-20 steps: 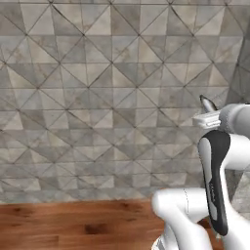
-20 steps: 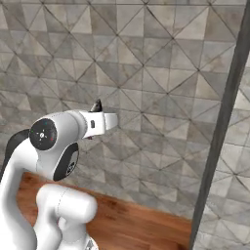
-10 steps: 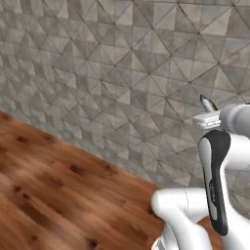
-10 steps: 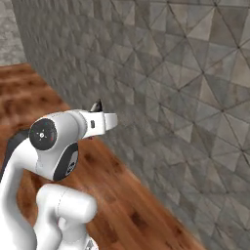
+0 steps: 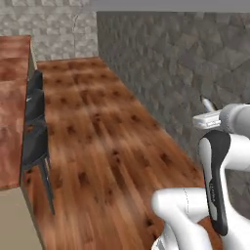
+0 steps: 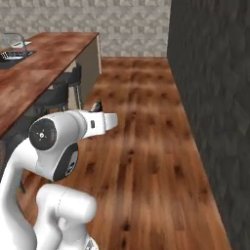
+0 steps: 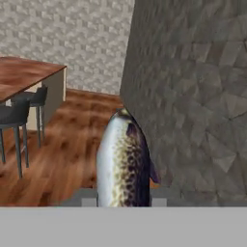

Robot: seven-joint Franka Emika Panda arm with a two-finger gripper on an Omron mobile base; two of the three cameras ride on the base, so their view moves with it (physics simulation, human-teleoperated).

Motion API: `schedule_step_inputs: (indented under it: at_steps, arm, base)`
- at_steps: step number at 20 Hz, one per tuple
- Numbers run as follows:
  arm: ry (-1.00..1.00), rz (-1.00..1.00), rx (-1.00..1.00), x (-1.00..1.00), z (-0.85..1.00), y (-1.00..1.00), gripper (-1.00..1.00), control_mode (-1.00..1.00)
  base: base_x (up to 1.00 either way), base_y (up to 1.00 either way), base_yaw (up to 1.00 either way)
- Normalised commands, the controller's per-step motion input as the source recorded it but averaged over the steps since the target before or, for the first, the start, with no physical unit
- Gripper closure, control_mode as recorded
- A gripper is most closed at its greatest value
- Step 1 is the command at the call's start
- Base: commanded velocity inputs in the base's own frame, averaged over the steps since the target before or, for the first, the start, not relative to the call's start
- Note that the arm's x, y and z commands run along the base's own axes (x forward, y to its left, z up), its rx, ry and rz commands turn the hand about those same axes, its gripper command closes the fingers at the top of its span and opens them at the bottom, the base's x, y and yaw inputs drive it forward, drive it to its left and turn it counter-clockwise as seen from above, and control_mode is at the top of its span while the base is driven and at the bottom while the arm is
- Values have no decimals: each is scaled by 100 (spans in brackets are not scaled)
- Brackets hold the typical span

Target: Take the fish out of the fridge, briefly rinse it in the sink, and place it on the tray next to the sink.

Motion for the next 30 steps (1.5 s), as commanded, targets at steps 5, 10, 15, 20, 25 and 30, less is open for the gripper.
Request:
schedule_step_inputs:
  at_steps: [5, 10, 15, 20, 25, 30]
  arm:
    - [0, 0, 0, 0, 0, 0, 100, 100]
    - [0, 0, 0, 0, 0, 0, 100, 100]
    - [0, 0, 0, 0, 0, 0, 100, 100]
    - [0, 0, 0, 0, 0, 0, 100, 100]
    - [0, 0, 0, 0, 0, 0, 100, 100]
    - [0, 0, 0, 0, 0, 0, 100, 100]
  base:
    - [-6, 0, 98]
    - [-10, 28, 55]
    - [0, 100, 6]
    - [28, 35, 0]
    - [11, -100, 0]
    - [87, -100, 0]
